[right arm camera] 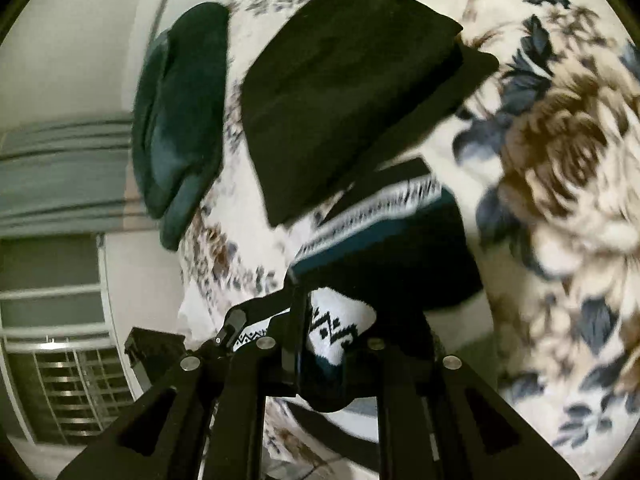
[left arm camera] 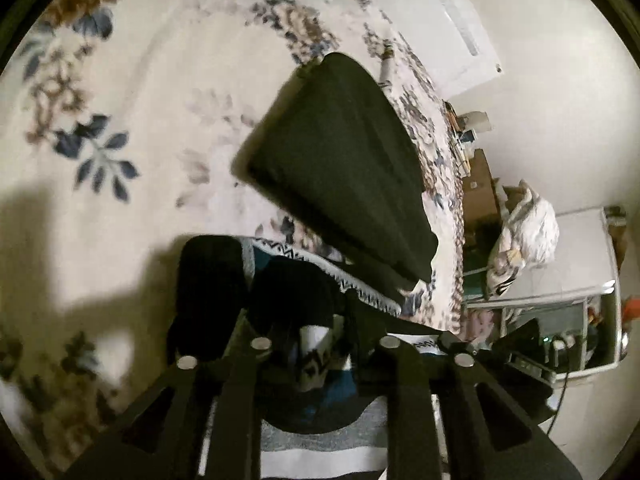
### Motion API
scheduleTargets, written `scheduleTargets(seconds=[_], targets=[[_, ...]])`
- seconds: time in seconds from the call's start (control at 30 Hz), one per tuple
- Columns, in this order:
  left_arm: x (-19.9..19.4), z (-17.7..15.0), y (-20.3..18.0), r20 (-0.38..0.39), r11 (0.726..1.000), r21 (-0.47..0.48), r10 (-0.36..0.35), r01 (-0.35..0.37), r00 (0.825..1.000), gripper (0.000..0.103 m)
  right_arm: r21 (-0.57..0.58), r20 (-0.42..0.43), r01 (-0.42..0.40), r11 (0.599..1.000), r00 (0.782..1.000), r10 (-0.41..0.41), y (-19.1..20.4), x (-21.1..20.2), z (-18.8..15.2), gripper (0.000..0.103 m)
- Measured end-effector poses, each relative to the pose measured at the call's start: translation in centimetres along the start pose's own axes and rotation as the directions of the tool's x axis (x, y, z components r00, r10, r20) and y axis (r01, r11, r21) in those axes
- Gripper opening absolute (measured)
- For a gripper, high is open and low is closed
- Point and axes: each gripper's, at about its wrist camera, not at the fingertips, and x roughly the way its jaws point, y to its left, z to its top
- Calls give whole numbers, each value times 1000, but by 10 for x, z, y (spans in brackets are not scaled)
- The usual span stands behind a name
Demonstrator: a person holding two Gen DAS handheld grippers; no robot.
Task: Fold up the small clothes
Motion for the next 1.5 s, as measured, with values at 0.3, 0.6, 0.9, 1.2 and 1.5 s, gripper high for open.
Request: scheduleTargets(seconds=[0.3,0.6,0.9,1.2,1.5], targets=[[11,9,42,-17,946,-265,-197,185,980,32,34,58,-27,999,998,25,-4,3,24,63],[2,25,59,122,809,-443,-373,387,920,37,-23,29,50,998,998,-49,-13,7,2,63],[-63,3,46,137,986,-144,-61,81,989,38,-110,42,152,982,988,-148,-22,-10,-11,69],[-85,-143,65,68,978,-159,149,-137,986,38,-282,-104,250,926,952,-288,-52,-6,-28,92],[-89,-222,88,170,918,-395,44,27,984,56,-250,-300,110,962,936,-185,-81,43,20,94]])
